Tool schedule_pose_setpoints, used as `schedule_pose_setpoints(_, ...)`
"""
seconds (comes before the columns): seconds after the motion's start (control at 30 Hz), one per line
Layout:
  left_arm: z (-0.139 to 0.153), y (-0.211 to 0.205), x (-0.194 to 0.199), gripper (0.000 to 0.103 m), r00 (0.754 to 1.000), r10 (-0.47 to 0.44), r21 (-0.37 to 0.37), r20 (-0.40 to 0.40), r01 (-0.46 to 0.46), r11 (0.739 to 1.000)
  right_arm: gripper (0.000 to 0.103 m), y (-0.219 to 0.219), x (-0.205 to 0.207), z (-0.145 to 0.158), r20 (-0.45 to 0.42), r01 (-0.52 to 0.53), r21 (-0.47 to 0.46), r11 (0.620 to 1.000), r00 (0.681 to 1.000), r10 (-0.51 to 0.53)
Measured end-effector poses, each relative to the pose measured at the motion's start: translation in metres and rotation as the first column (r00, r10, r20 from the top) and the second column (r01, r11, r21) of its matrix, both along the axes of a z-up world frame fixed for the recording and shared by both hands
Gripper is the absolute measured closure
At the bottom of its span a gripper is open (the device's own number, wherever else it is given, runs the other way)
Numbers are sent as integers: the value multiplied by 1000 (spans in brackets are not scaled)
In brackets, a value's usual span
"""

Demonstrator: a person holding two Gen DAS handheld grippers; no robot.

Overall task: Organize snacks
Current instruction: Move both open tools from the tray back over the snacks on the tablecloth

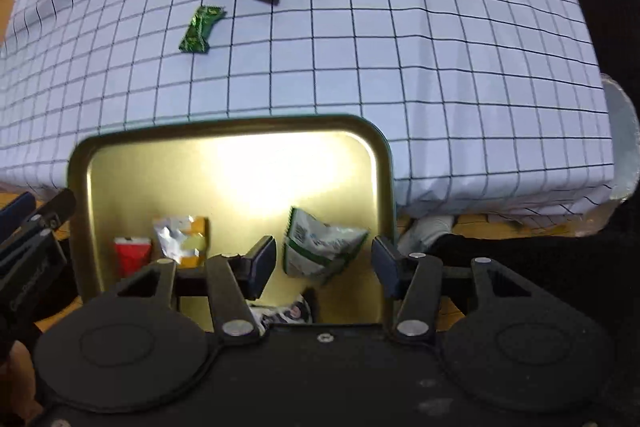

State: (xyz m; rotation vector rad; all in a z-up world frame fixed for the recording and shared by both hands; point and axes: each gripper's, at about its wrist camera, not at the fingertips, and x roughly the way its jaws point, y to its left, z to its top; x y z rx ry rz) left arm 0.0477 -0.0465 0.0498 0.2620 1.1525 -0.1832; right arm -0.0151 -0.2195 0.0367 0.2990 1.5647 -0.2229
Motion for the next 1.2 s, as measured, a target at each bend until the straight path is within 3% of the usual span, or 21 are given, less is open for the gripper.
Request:
schedule_pose_setpoints(0.33,-2,-17,79,54,992,-34,-77,-119,25,997,52,-28,82,10,68,20,121,993,997,-28)
schedule_pose_setpoints(0.6,-4,-41,141,55,994,-42,-44,-103,37,998,52,-58,150,6,65,67,130,989,995,-76)
schedule_pose_setpoints(0.83,-26,-58,171,55,986,-72,-60,-150,64,996,57,-81,204,-23,53,75,136,988,995,-82)
schedule_pose_setpoints(0.93,-39,-57,180,55,974,-56,-76,-221,40,996,59,-86,215,-40,56,82,119,989,994,-89)
schedule_pose_setpoints(1.03,-45,-55,187,55,965,-45,-98,-258,20,995,64,-88,222,-61,16,92,122,988,995,-94)
schedule_pose_setpoints(1.2,-50,-52,197,55,966,7,-71,-257,-26,997,70,-87,230,-86,-49,115,143,983,993,-109)
